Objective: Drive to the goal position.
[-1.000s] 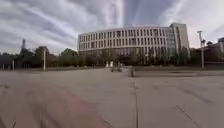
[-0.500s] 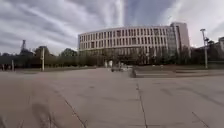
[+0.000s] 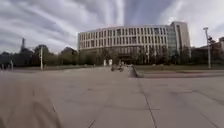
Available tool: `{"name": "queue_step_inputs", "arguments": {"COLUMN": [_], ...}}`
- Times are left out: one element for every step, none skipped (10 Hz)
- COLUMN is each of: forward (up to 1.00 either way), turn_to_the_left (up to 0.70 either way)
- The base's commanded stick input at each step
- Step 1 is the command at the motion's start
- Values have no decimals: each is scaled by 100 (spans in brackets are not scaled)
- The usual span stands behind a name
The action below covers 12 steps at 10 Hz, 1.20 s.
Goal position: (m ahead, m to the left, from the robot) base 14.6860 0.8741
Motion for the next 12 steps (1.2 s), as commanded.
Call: {"name": "queue_step_inputs", "arguments": {"forward": [85, 85, 85, 85, 85, 85, 85, 85, 85, 85, 85, 85], "turn_to_the_left": [0, 0, 0, 0, 0, 0, 0, 0, 0, 0, 0, 0]}}
